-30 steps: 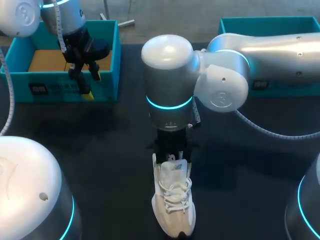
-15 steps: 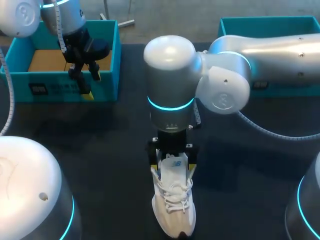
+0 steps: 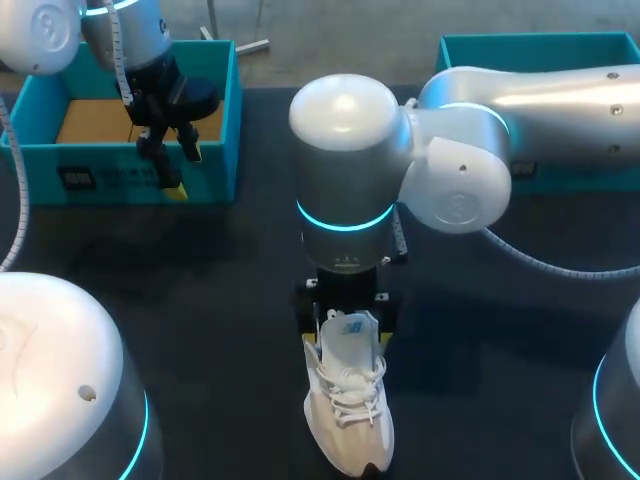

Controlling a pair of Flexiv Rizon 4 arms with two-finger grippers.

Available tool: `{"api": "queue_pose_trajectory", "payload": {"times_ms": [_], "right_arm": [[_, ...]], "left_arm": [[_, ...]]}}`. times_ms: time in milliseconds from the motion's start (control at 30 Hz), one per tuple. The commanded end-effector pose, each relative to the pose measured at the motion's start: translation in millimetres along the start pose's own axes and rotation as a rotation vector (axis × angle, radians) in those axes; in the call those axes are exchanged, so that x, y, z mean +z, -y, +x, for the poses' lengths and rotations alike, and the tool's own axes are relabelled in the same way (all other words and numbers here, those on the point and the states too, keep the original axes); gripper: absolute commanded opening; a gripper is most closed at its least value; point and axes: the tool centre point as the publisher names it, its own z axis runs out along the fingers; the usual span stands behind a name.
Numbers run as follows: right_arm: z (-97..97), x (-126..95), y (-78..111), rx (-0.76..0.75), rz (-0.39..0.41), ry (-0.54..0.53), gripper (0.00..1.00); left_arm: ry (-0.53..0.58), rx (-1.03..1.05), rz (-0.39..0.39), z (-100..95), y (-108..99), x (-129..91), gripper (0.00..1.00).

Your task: Take the shoe out of the shoebox, open the shoe tongue, remove and reinsert the insole, then place the shoe into the shoebox

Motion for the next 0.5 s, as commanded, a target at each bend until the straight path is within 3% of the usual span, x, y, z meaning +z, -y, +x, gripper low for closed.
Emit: {"api": "queue_pose_trajectory", "payload": {"times_ms": [33,500], "right_arm": [[8.1,-7,7.2,0.023,-0.031,0.02,1.0],[7.1,-25,37.2,0.022,-0.065,-0.042,1.0]], "left_arm": [[0.001,0.0,0.0,0.3,0,0,1.0],[0.001,0.0,0.0,0.3,0,0,1.0]]}}
